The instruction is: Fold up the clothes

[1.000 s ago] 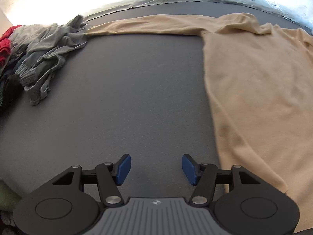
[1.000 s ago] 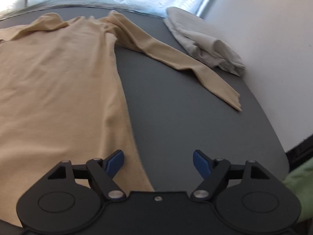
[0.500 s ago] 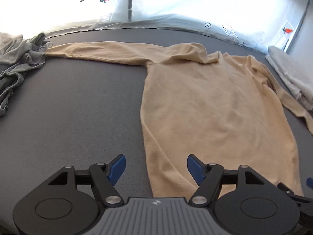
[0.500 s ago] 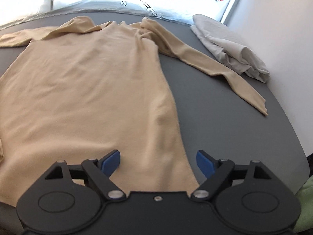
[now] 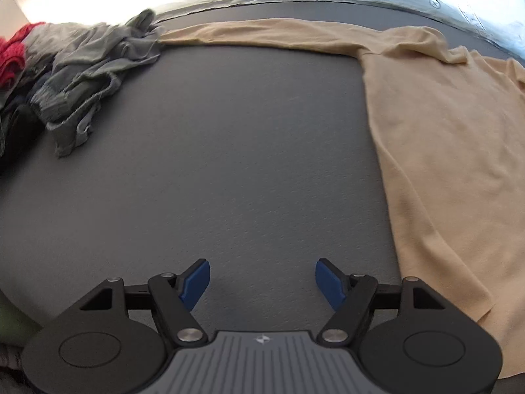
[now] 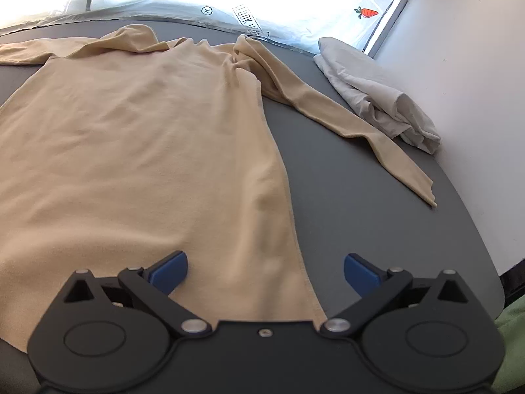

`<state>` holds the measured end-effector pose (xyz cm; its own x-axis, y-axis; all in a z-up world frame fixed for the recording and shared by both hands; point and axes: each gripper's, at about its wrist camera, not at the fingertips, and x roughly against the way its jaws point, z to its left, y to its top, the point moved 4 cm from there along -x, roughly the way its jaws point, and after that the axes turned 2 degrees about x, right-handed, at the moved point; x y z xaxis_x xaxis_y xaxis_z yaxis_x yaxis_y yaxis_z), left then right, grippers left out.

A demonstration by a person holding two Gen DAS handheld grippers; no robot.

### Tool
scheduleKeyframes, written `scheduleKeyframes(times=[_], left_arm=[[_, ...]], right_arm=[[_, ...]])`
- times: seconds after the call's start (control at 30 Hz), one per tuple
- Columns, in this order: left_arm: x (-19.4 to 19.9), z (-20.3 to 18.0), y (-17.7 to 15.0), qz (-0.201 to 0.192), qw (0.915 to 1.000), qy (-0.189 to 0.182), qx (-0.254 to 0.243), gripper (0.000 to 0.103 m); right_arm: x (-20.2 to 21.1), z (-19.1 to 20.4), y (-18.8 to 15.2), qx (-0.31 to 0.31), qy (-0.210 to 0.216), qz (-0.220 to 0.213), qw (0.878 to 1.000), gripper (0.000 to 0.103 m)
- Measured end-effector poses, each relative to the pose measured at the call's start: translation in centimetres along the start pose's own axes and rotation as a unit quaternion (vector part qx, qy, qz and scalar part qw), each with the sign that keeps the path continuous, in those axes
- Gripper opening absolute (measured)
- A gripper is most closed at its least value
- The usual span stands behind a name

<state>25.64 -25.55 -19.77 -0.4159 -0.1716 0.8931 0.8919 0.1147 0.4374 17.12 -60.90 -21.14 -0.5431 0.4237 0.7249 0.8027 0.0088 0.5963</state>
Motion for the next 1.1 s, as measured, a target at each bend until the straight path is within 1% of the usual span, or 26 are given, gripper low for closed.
scheduleKeyframes(times=[0.03,0.07,0.1,0.2,0.23,0.3,0.43,0.47,0.5,0.53,0.63,0.7,0.77,0.83,0.93,0.97,1.03,1.1], left_arm=[[0.2,0.8,-0.1,0.005,0.9998,-0.008,0.020,0.072],[0.5,1.0,0.0,0.005,0.9991,-0.024,0.034,0.072],[0.9,0.8,0.1,0.000,0.9984,-0.042,0.039,0.072],[2.0,-2.0,0.8,-0.014,0.9962,-0.084,0.018,0.074],[2.2,-3.2,1.0,-0.018,0.9955,-0.093,0.009,0.076],[2.2,-5.9,1.3,-0.027,0.9951,-0.095,-0.011,0.076],[0.9,-9.8,1.5,-0.035,0.9962,-0.063,-0.050,0.076],[0.4,-10.2,1.3,-0.035,0.9963,-0.048,-0.062,0.076],[0.0,-10.5,1.2,-0.035,0.9963,-0.032,-0.071,0.078],[-0.1,-10.4,1.2,-0.037,0.9963,-0.025,-0.074,0.083],[0.1,-9.7,1.4,-0.033,0.9958,-0.011,-0.085,0.083],[0.1,-8.7,1.4,-0.030,0.9952,0.011,-0.093,0.083],[0.3,-7.1,1.3,-0.027,0.9956,0.027,-0.086,0.083],[0.4,-5.5,1.1,-0.023,0.9962,0.039,-0.075,0.083],[0.0,-3.4,0.7,-0.005,0.9949,0.079,-0.062,0.083],[0.0,-2.8,0.6,-0.002,0.9953,0.080,-0.054,0.083],[0.3,-1.9,0.6,0.004,0.9974,0.067,-0.024,0.082],[1.3,-1.5,0.7,-0.004,0.9991,0.042,0.012,0.082]], right_arm=[[0.0,0.0,-0.1,-0.004,-0.001,-0.001,1.000,0.103],[0.0,-0.1,-0.1,-0.007,0.000,-0.003,1.000,0.103],[-0.1,-0.1,-0.2,-0.008,0.002,-0.005,1.000,0.103],[-0.2,-0.4,-0.3,-0.018,0.011,-0.002,1.000,0.103],[-0.2,-0.6,-0.3,-0.025,0.016,0.001,1.000,0.103],[-0.4,-0.9,-0.4,-0.040,0.026,0.006,0.999,0.103],[-0.6,-1.4,-0.6,-0.053,0.049,0.005,0.997,0.103],[-0.8,-1.6,-0.7,-0.055,0.058,0.005,0.997,0.103],[-0.9,-1.8,-0.7,-0.057,0.066,0.005,0.996,0.103],[-1.1,-2.0,-0.7,-0.058,0.077,0.007,0.995,0.103],[-1.6,-2.7,-0.6,-0.067,0.109,0.019,0.992,0.103],[-2.0,-3.1,-0.7,-0.081,0.129,0.029,0.988,0.103],[-2.3,-3.4,-0.8,-0.095,0.142,0.033,0.985,0.103],[-2.2,-3.1,-0.8,-0.081,0.143,0.027,0.986,0.103],[-2.4,-3.2,-0.6,-0.078,0.150,0.027,0.985,0.103],[-2.5,-3.3,-0.6,-0.078,0.152,0.028,0.985,0.103],[-2.5,-3.4,-0.5,-0.073,0.156,0.027,0.985,0.103],[-2.6,-3.5,-0.5,-0.070,0.159,0.026,0.984,0.103]])
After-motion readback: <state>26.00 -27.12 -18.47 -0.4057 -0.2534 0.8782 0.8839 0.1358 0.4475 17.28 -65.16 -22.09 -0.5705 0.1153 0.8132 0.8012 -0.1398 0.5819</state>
